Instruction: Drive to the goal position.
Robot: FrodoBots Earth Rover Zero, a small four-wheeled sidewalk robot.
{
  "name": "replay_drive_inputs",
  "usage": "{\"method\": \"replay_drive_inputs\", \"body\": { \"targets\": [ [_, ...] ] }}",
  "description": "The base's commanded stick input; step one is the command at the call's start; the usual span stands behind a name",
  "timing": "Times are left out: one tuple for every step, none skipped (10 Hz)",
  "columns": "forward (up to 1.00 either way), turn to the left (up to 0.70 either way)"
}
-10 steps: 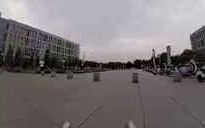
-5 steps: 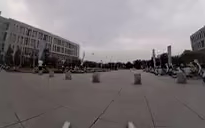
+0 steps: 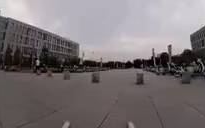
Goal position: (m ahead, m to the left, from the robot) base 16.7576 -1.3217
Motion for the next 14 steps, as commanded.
{"method": "replay_drive_inputs", "body": {
  "targets": [
    [0.6, 0.0],
    [0.6, 0.0],
    [0.6, 0.0],
    [0.6, 0.0],
    [0.6, -0.14],
    [0.6, -0.15],
    [0.6, -0.15],
    [0.6, -0.15],
    [0.6, -0.15],
    [0.6, -0.15],
    [0.6, -0.15],
    [0.6, -0.12],
    [0.6, 0.0],
    [0.6, 0.0]
  ]
}}
